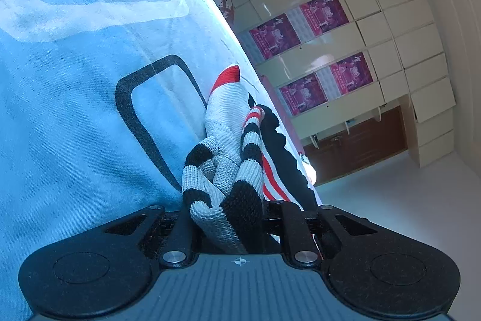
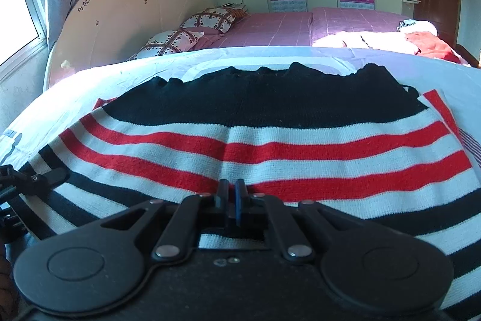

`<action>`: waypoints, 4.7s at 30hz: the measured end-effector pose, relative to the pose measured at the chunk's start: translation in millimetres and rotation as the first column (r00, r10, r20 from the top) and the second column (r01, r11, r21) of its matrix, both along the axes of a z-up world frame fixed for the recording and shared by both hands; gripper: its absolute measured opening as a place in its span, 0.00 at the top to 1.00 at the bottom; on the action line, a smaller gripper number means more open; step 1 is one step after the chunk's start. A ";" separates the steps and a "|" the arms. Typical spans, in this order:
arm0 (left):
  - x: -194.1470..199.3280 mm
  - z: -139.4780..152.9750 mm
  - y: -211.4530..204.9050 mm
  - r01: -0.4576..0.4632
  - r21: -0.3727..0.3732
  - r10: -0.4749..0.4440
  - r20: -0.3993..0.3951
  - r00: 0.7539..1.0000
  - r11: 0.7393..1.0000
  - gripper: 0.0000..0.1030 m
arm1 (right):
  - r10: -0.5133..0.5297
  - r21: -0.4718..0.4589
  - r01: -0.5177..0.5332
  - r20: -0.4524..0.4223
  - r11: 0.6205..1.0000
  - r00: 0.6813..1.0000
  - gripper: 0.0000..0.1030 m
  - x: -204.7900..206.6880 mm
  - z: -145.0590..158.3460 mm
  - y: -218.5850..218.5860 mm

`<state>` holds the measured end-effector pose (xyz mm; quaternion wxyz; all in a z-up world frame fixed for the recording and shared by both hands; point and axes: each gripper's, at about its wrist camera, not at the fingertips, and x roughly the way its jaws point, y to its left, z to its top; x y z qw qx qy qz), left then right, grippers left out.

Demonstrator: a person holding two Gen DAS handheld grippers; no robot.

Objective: Fold small clothes

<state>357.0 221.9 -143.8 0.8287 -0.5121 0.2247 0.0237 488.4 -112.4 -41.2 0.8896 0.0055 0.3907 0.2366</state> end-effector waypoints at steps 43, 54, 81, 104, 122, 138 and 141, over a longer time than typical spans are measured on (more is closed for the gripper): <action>9.5 176.9 -175.6 0.414 0.573 -0.475 -0.047 0.879 0.708 0.21 | -0.179 0.644 0.322 -0.279 0.694 0.944 0.30 -28.6 20.4 -283.4; 29.1 132.3 -127.9 0.341 0.581 -0.302 -0.166 0.939 0.739 0.21 | -0.008 0.632 0.302 -0.423 0.714 0.906 0.23 1.5 -2.4 -219.0; 107.3 102.6 -154.1 0.398 0.513 -0.337 -0.212 0.917 0.761 0.21 | -0.065 0.379 0.076 -0.042 0.922 0.997 0.75 5.2 54.2 -193.2; 124.7 95.9 -144.5 0.395 0.481 -0.321 -0.233 0.918 0.782 0.21 | -0.089 0.356 0.128 -0.125 0.926 0.988 0.63 82.4 9.2 -195.2; 139.3 91.3 -173.7 0.438 0.519 -0.328 -0.293 0.898 0.734 0.10 | -0.155 0.233 0.156 -0.023 0.960 0.988 0.87 78.3 6.8 -200.1; 79.1 106.1 -147.7 0.413 0.480 -0.369 -0.187 0.910 0.774 0.12 | -0.124 0.603 0.349 -0.383 0.718 0.916 0.40 -36.6 10.1 -271.0; 81.4 102.5 -148.8 0.425 0.479 -0.373 -0.206 0.905 0.768 0.12 | -0.112 0.586 0.372 -0.431 0.720 0.895 0.42 -32.9 1.4 -255.9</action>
